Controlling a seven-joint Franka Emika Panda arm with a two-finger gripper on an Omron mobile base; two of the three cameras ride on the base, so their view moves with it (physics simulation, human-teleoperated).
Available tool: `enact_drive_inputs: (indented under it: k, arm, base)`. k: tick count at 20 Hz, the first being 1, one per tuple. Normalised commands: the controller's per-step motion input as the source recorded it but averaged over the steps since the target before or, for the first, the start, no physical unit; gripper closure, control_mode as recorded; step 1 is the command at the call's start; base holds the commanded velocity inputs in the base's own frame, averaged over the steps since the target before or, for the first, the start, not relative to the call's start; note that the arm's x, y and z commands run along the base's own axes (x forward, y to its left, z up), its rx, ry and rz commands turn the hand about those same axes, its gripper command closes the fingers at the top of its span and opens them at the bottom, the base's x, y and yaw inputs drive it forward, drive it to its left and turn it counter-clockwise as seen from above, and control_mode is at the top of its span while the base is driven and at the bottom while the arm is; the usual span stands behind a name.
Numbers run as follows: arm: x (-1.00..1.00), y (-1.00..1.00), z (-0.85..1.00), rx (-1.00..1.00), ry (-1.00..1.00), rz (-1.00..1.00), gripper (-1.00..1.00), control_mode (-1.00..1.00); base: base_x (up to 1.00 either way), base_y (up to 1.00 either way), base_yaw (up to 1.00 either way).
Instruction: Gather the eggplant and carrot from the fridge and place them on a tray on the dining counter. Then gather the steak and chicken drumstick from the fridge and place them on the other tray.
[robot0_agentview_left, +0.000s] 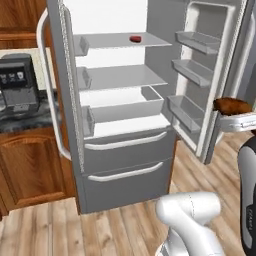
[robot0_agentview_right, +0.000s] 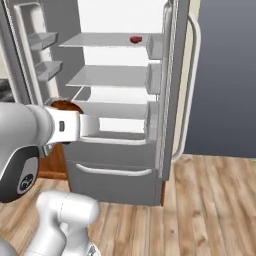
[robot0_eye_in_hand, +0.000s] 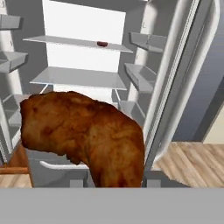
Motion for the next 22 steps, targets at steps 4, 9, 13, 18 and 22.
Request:
enact_drive_inputs:
  k: [4, 9, 13, 18, 22]
  arm:
    - [0.0, 0.0, 0.0, 0.0, 0.0, 0.0, 1.0, 1.0]
    - [0.0, 0.0, 0.0, 0.0, 0.0, 0.0, 1.0, 1.0]
    - [0.0, 0.0, 0.0, 0.0, 0.0, 0.0, 1.0, 1.0]
    - [0.0, 0.0, 0.0, 0.0, 0.0, 0.0, 1.0, 1.0]
    - [0.0, 0.0, 0.0, 0.0, 0.0, 0.0, 1.0, 1.0]
  base:
    - [-0.63, -0.16, -0.49]
    - [-0.37, -0.28, -0.51]
    - [-0.06, -0.23, -0.51]
    - [0.06, -0.29, -0.45]
    - [0.29, -0.36, -0.41]
